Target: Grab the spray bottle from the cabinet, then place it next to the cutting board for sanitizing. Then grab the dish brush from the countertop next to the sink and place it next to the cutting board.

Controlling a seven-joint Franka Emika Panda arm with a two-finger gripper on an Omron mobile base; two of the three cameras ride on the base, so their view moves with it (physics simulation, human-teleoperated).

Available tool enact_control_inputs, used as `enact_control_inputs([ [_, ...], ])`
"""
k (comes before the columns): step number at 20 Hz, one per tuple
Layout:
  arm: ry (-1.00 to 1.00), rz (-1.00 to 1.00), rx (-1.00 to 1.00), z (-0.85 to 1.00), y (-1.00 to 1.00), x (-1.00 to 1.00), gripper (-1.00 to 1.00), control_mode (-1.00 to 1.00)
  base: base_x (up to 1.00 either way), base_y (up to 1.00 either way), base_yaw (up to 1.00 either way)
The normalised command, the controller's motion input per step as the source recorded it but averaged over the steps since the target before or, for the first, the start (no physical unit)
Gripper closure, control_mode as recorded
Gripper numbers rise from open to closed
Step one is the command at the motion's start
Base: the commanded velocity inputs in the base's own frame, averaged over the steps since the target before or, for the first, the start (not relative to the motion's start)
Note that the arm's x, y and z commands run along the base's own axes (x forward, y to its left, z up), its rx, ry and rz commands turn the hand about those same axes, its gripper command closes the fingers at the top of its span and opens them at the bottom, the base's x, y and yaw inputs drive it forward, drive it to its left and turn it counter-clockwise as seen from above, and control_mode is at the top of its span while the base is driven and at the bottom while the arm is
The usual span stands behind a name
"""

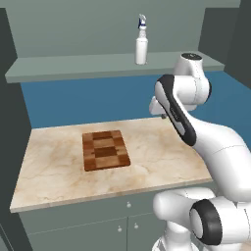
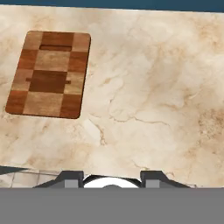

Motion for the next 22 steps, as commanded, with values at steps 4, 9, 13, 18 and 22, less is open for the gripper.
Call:
enact_control_inputs([
  [4, -0.03, 0.01, 0.0, 0.0, 0.03, -0.25, -1.0, -1.0, 0.0, 0.0, 0.0],
  [9, -0.17, 0.0, 0.0, 0.03, 0.08, -0.68, -1.0, -1.0, 0.0, 0.0, 0.0],
  [13, -0.26, 0.0, 0.0, 0.38, 0.05, -0.71, -1.0, -1.0, 0.0, 0.0, 0.0],
  [18, -0.3, 0.0, 0.0, 0.79, 0.05, -0.43, -1.0, -1.0, 0.0, 0.0, 0.0],
  [22, -0.45, 0.0, 0.0, 0.92, 0.01, -0.31, -1.0, -1.0, 0.0, 0.0, 0.0],
])
